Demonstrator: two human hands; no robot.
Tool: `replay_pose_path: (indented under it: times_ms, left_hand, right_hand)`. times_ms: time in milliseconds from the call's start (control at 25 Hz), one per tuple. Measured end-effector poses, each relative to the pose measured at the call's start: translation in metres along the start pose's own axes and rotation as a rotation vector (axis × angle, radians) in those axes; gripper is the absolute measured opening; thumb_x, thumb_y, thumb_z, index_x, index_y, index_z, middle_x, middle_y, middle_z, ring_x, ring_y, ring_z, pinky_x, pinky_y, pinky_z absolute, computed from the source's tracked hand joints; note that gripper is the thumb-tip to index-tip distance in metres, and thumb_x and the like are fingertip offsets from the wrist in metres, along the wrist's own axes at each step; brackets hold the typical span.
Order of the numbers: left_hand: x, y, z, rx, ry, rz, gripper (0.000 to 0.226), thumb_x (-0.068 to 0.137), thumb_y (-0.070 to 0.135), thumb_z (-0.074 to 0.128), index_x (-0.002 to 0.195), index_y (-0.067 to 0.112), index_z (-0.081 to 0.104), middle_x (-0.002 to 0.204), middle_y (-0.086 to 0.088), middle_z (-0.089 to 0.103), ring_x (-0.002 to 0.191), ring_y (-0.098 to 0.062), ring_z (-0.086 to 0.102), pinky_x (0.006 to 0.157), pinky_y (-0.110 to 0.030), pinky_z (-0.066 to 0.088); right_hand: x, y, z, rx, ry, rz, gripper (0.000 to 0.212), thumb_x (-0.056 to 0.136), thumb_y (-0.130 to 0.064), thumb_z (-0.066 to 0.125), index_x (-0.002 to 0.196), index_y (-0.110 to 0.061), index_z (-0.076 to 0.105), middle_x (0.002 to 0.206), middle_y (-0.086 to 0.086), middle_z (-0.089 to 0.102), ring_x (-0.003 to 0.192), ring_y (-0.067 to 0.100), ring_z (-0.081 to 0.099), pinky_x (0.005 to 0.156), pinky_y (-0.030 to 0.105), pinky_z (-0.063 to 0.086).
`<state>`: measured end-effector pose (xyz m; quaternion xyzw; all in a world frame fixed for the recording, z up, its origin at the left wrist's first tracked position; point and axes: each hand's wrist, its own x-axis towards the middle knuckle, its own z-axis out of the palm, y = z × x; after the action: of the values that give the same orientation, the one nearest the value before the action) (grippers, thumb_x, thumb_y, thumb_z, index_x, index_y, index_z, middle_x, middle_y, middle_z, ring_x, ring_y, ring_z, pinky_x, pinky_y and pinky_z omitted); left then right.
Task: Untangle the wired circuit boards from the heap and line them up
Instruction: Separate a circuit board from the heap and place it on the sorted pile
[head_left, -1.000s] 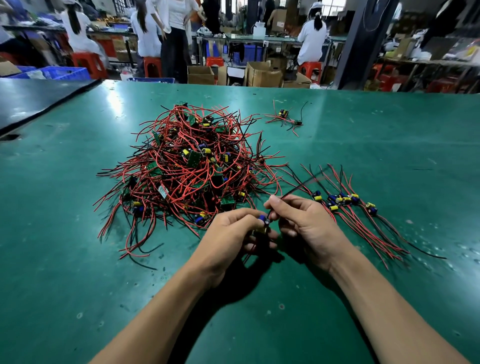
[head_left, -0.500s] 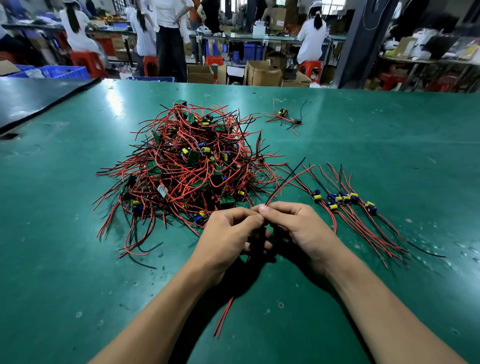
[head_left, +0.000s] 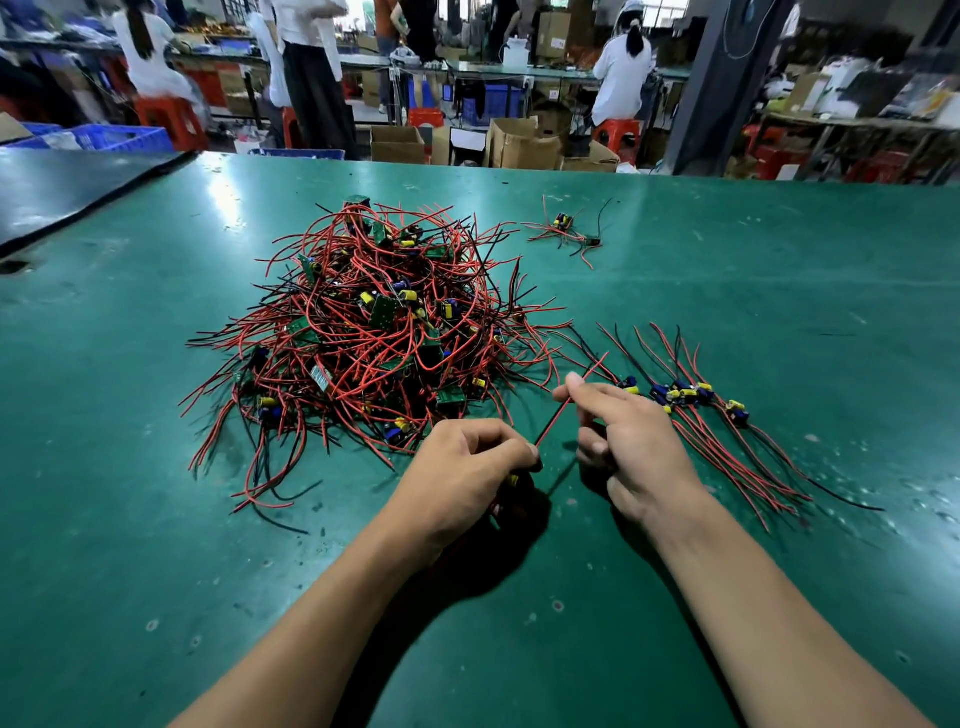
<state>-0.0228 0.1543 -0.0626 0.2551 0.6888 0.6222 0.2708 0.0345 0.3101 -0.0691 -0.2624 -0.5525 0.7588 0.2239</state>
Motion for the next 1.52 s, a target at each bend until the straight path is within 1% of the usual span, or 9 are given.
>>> replay_pose_path:
  times_ms: [360,680,840,1000,1120,1240,1360,1440,1520]
  left_hand:
    - [-0.003,0.003,-0.001,-0.063,-0.068,-0.008,0.017,0.089,0.005,0.061,0.074,0.0,0.068,0.058,-0.009,0.062,0.048,-0.021,0.052,0.049,-0.024,0.041]
    - [-0.002,0.001,-0.003,-0.061,-0.134,-0.025,0.02,0.087,0.004,0.061,0.069,0.005,0.069,0.057,-0.012,0.062,0.048,-0.023,0.052,0.049,-0.025,0.039]
    - [-0.001,-0.001,-0.003,-0.056,-0.159,-0.033,0.019,0.088,0.006,0.062,0.071,0.006,0.07,0.059,-0.012,0.064,0.05,-0.023,0.054,0.051,-0.025,0.041]
    - [-0.001,0.0,-0.004,-0.144,-0.157,-0.067,0.019,0.093,0.02,0.062,0.081,0.007,0.071,0.072,-0.012,0.071,0.054,-0.02,0.063,0.048,-0.02,0.046]
    - [0.003,0.006,-0.005,-0.319,-0.131,-0.162,0.049,0.086,0.05,0.054,0.104,0.006,0.066,0.091,-0.015,0.075,0.066,-0.025,0.07,0.057,-0.028,0.057]
    - [0.006,0.009,-0.01,-0.479,-0.139,-0.225,0.066,0.089,0.063,0.038,0.118,0.007,0.058,0.106,-0.018,0.073,0.082,-0.03,0.073,0.067,-0.033,0.059]
    - [0.007,0.009,-0.013,-0.525,-0.143,-0.238,0.065,0.097,0.061,0.027,0.121,0.008,0.056,0.108,-0.016,0.073,0.082,-0.029,0.073,0.066,-0.032,0.058]
    - [0.006,0.009,-0.012,-0.531,-0.154,-0.234,0.056,0.1,0.052,0.032,0.123,0.007,0.057,0.106,-0.016,0.073,0.074,-0.027,0.071,0.059,-0.029,0.056]
    - [0.004,0.008,-0.013,-0.51,-0.144,-0.212,0.035,0.1,0.029,0.045,0.127,0.009,0.057,0.104,-0.017,0.072,0.065,-0.023,0.068,0.051,-0.025,0.052]
  right_hand:
    - [0.002,-0.014,-0.002,0.444,-0.009,0.198,0.028,0.095,-0.022,0.061,0.072,-0.006,0.058,0.051,-0.006,0.037,0.027,0.002,0.024,0.028,0.015,0.019]
    - [0.005,-0.023,-0.013,0.609,0.029,0.294,0.03,0.089,-0.02,0.064,0.063,-0.008,0.056,0.057,-0.006,0.031,0.025,0.003,0.023,0.028,0.015,0.018]
    - [0.005,-0.024,-0.014,0.642,-0.018,0.353,0.025,0.077,-0.016,0.065,0.057,-0.012,0.051,0.047,-0.007,0.03,0.023,0.006,0.021,0.026,0.015,0.014]
    - [0.003,-0.023,-0.017,0.498,-0.061,0.28,0.035,0.087,-0.042,0.065,0.074,-0.01,0.061,0.054,-0.007,0.038,0.025,0.005,0.022,0.028,0.013,0.015]
    - [0.001,-0.022,-0.018,0.402,-0.104,0.257,0.057,0.076,-0.062,0.066,0.094,-0.009,0.066,0.065,-0.003,0.047,0.031,0.003,0.025,0.029,0.014,0.021]
    - [-0.003,-0.019,-0.012,0.267,-0.108,0.205,0.063,0.072,-0.065,0.068,0.101,-0.01,0.068,0.067,-0.004,0.052,0.036,0.002,0.029,0.033,0.015,0.025]
    - [-0.007,-0.013,-0.006,0.108,-0.123,0.167,0.056,0.07,-0.06,0.07,0.1,-0.012,0.073,0.066,-0.006,0.054,0.039,0.004,0.033,0.038,0.017,0.029]
    - [-0.009,-0.01,-0.004,0.015,-0.173,0.13,0.05,0.068,-0.054,0.073,0.097,-0.013,0.075,0.069,-0.005,0.054,0.042,0.006,0.036,0.042,0.017,0.03]
    - [-0.013,-0.006,-0.003,-0.06,-0.289,0.113,0.046,0.069,-0.047,0.08,0.1,-0.014,0.076,0.072,-0.004,0.059,0.047,0.009,0.042,0.043,0.017,0.034]
